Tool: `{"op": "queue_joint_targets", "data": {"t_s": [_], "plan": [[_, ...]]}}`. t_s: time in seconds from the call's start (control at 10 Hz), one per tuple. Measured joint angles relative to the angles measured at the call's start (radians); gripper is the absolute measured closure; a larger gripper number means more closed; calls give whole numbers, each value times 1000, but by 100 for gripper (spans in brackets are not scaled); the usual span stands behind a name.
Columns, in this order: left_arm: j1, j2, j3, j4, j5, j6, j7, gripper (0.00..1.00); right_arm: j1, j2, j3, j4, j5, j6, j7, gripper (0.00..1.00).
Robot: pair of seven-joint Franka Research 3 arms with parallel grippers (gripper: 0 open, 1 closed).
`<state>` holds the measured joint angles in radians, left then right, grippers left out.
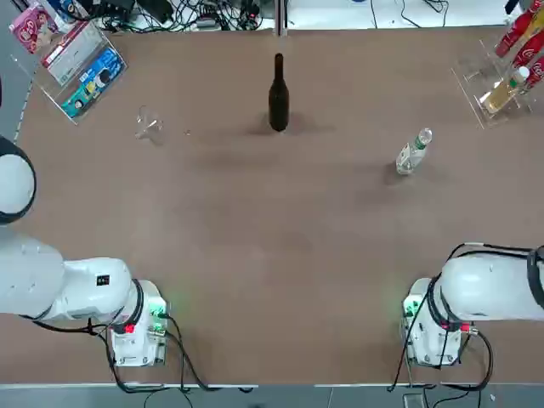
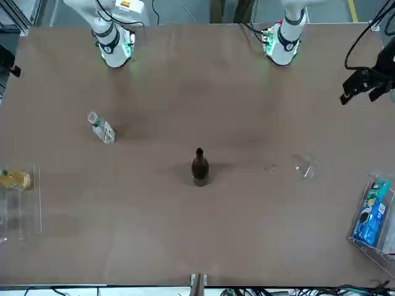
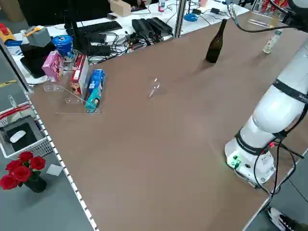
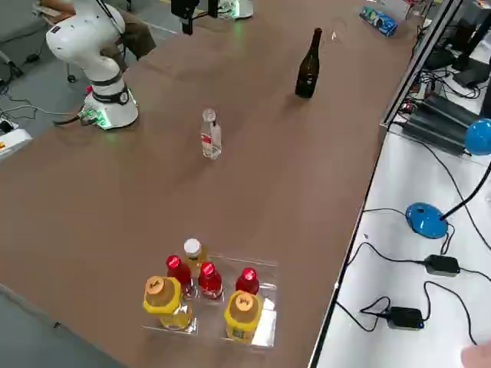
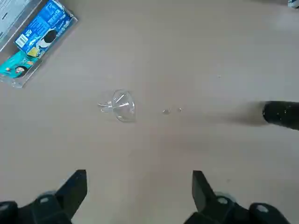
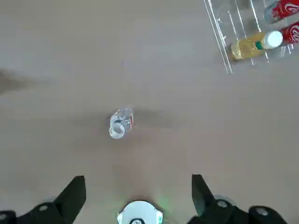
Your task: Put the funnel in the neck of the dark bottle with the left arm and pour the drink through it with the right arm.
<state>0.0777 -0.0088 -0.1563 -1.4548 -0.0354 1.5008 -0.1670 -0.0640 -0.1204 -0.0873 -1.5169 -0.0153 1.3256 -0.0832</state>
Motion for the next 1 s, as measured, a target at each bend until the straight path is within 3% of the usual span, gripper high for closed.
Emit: {"op": "queue_joint_targets", "data": {"t_s": [0.4,0.6,1.0], "plan": [[2,1,31,0,3,0,-10,1,-34,-11,-4,0,-4,-10,-1,0],[-1,22,37,-9,56,0,-9,3,-44,-11,-5,0,-4,-7,-1,0],[-33,217,31,-30,216,61,-26,2,-45,-10,-1,-1,-4,35,-1,0]]}}
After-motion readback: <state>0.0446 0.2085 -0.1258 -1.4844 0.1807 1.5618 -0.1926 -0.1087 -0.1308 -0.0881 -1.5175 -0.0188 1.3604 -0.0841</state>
